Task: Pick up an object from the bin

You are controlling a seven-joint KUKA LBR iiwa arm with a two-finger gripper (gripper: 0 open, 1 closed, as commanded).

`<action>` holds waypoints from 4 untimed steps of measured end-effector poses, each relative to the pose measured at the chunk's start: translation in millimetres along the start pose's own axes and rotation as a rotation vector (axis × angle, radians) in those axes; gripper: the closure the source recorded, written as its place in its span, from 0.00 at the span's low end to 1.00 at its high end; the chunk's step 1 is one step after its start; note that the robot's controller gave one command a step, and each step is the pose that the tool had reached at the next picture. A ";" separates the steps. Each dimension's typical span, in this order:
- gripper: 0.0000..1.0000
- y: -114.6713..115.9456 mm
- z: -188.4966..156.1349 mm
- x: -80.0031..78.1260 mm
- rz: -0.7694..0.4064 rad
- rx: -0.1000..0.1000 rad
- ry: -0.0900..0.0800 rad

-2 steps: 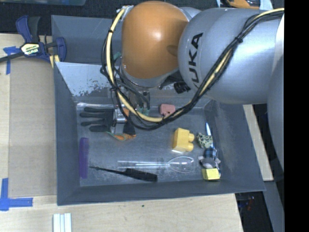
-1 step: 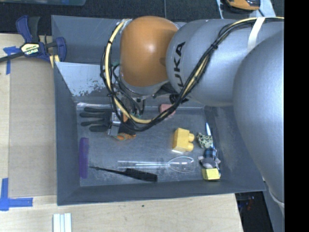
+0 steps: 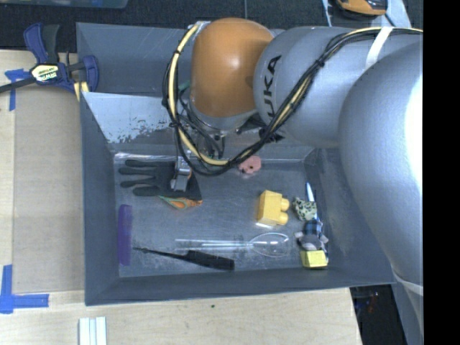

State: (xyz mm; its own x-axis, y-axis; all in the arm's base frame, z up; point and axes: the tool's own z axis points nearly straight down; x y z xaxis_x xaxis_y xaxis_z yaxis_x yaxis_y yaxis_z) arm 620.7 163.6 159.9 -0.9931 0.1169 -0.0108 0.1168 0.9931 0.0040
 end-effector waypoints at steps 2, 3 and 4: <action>0.00 -21.5 93.3 2.6 0.282 0.001 0.007; 1.00 -9.9 88.0 19.7 0.436 -0.008 -0.009; 1.00 -9.9 88.0 19.7 0.436 -0.008 -0.009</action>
Offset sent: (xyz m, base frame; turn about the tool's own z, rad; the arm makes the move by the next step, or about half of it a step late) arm -0.0022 -0.0204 -0.0899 0.2829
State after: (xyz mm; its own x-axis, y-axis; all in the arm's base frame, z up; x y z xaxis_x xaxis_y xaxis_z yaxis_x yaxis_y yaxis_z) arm 601.0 156.3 71.7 -0.8507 0.5254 -0.0152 0.5251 0.8508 0.0180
